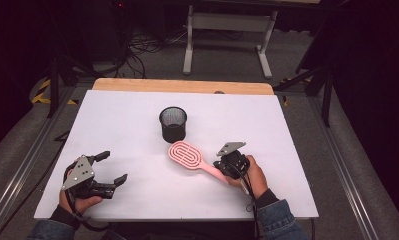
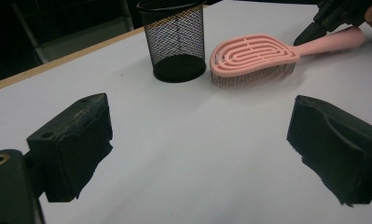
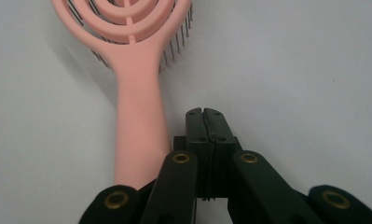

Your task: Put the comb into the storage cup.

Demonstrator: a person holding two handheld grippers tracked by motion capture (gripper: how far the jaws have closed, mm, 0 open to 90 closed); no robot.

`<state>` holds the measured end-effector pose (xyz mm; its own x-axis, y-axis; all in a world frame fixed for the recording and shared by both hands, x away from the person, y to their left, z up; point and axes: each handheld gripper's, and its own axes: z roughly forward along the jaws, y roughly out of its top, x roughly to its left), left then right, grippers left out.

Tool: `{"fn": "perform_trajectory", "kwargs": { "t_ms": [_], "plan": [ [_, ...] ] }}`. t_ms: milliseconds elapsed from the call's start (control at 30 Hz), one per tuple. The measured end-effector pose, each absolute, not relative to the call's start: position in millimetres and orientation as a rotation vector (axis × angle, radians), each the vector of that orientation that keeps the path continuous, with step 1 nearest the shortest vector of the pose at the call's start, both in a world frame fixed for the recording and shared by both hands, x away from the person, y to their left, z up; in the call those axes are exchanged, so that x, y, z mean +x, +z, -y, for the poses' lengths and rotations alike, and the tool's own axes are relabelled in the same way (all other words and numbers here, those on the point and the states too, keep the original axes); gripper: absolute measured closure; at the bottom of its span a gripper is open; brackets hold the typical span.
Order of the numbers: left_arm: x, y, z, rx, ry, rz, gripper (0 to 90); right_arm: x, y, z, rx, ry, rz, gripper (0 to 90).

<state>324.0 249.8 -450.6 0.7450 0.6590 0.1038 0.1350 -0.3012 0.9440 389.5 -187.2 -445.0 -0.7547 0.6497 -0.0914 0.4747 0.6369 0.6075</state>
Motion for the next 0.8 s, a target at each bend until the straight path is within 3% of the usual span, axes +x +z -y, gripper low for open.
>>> {"fn": "perform_trajectory", "kwargs": {
  "t_ms": [533,800],
  "plan": [
    [324.2,-450.6,-249.5,1.841,0.586,-0.613,7.5,384.6,-442.9,197.2,0.893,0.805,-2.547,89.8],
    [323.9,-450.3,-249.3,1.847,0.589,-0.613,7.4,384.8,-436.3,203.4,0.91,0.838,-2.504,83.3]
  ]
}}
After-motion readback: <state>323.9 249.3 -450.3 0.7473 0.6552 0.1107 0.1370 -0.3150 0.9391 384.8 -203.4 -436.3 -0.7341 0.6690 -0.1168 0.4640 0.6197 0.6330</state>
